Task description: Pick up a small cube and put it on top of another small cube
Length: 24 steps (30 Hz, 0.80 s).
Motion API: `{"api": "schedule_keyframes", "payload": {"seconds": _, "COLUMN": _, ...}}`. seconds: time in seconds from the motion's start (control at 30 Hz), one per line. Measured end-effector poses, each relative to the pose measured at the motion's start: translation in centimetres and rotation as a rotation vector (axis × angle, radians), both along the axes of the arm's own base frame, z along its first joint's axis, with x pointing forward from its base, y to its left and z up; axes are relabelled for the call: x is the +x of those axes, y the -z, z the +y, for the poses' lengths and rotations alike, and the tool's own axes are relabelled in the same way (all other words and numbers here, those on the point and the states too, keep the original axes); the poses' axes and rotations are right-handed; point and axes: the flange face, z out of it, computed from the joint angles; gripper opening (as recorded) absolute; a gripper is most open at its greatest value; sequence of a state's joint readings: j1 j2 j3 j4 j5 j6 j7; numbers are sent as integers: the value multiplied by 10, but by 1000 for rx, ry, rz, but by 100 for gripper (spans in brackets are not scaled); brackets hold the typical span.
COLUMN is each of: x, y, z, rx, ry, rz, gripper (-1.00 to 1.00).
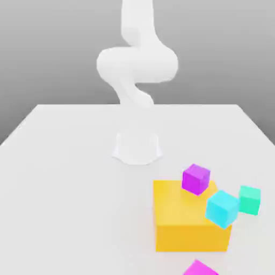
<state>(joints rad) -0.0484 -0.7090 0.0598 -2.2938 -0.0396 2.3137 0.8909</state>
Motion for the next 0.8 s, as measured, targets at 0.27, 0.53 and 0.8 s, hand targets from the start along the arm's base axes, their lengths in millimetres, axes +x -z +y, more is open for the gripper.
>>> {"api": "schedule_keyframes", "payload": {"seconds": 0.27, "x": 91, "y": 115, "z": 25, "rx": -29, "ry": 200, "rz": 200, "gripper": 0}}
{"api": "schedule_keyframes", "payload": {"seconds": 0.53, "x": 145, "y": 244, "z": 42, "rx": -10, "ry": 353, "rz": 364, "gripper": 0}}
{"api": "schedule_keyframes", "payload": {"seconds": 0.8, "x": 163, "y": 367, "z": 64, "rx": 73, "ry": 477, "rz": 507, "gripper": 0}}
